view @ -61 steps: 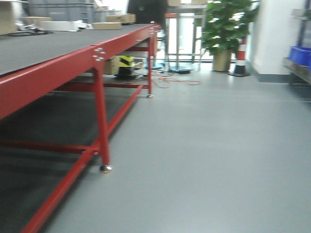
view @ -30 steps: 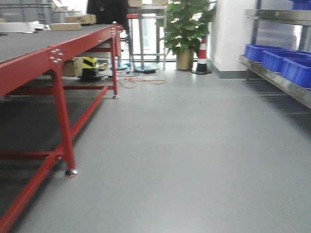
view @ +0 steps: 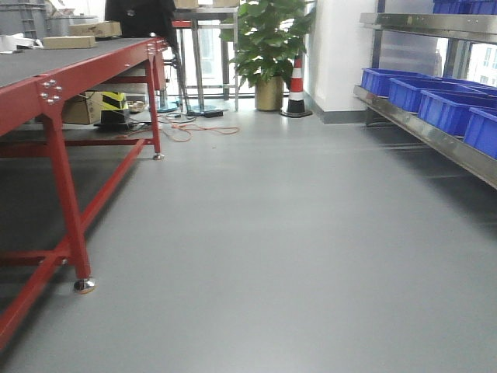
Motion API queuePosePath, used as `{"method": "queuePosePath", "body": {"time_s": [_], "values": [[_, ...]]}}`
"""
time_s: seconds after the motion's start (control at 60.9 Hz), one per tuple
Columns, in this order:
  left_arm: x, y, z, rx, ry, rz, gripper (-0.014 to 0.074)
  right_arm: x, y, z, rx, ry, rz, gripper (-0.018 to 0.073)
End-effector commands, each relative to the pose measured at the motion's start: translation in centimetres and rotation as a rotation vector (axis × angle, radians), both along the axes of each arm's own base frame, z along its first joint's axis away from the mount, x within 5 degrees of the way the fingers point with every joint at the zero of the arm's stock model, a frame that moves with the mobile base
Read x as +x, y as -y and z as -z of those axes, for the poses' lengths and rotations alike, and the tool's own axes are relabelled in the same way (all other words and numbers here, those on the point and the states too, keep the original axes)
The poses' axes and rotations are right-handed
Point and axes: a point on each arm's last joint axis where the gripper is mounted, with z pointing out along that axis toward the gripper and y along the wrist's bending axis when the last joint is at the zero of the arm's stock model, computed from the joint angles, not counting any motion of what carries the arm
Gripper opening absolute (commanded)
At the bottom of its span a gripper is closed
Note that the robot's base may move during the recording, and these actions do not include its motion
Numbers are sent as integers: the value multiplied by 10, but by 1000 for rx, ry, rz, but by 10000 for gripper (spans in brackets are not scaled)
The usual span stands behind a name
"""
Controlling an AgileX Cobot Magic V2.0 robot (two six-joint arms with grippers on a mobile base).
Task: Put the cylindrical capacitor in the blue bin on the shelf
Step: 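Drive the base away from the table toward the bin shelf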
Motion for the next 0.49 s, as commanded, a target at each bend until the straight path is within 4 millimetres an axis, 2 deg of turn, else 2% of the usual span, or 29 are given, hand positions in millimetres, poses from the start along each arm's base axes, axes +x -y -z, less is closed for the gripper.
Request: {"method": "queuePosePath", "body": {"time_s": [0.0, 0.476], "values": [[-1, 1, -3, -4, 23, 8, -111, -1, 0, -4, -4, 43, 1, -162], [-1, 1, -3, -4, 23, 8, -111, -1, 0, -4, -2, 43, 0, -162]]}}
